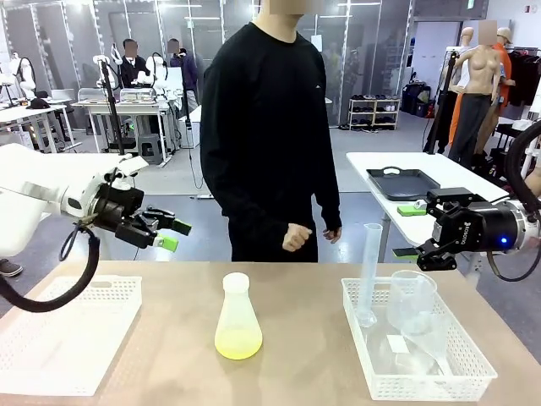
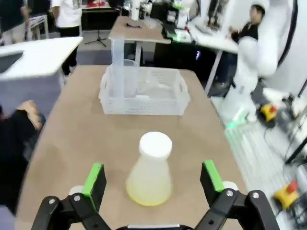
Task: Prepare the solutions needed for the experiment.
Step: When the human places the Big flask in the center of the table, pick up the Big flask and place it in the left Organizing basket.
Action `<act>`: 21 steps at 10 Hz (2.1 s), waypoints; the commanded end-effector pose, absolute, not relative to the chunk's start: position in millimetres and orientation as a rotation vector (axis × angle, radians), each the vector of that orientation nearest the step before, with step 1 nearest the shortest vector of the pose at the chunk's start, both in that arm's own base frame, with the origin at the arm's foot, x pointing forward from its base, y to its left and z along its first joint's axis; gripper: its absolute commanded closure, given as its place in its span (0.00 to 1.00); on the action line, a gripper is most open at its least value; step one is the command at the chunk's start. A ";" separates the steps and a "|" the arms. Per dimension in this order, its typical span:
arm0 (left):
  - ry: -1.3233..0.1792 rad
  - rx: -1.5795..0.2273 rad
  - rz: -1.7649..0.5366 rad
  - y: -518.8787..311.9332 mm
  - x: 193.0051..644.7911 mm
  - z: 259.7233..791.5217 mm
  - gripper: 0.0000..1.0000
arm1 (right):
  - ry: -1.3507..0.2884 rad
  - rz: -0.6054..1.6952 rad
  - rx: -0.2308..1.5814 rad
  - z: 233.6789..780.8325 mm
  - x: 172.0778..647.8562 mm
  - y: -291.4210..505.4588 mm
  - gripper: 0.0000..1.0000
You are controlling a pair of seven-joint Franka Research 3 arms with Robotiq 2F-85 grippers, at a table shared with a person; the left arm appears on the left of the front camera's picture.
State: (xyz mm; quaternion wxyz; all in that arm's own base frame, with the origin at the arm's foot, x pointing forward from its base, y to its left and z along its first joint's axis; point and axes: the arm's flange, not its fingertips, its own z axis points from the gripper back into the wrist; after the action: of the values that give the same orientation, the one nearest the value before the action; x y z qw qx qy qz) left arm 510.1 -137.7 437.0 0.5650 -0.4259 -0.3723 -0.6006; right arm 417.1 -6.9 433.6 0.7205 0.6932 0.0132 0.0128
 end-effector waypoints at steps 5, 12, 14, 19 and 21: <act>-1.027 -0.881 -1.720 -144.7 508.4 433.1 0.00 | 0.027 0.031 1.542 435.0 418.3 -6.7 0.15; -1.187 -1.061 -1.654 -167.7 546.8 388.6 0.00 | 0.027 0.031 1.542 435.0 418.3 -6.7 0.15; -1.226 -1.161 -1.641 -182.3 551.2 379.3 0.00 | 0.027 0.031 1.542 435.0 418.3 -6.7 0.15; -1.255 -1.245 -1.651 -221.4 572.0 364.5 0.00 | 0.027 0.031 1.542 435.0 418.3 -6.7 0.15; -1.234 -1.238 -1.657 -222.5 570.6 346.6 0.00 | 0.027 0.031 1.542 435.0 418.3 -6.7 0.15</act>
State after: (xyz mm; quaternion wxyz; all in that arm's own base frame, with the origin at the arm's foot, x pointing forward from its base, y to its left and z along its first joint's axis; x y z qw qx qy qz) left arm 565.7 -222.1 353.1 0.3646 -0.4807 -0.4728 -0.6423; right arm 417.0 -6.6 433.4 0.7205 0.6932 0.0136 0.0128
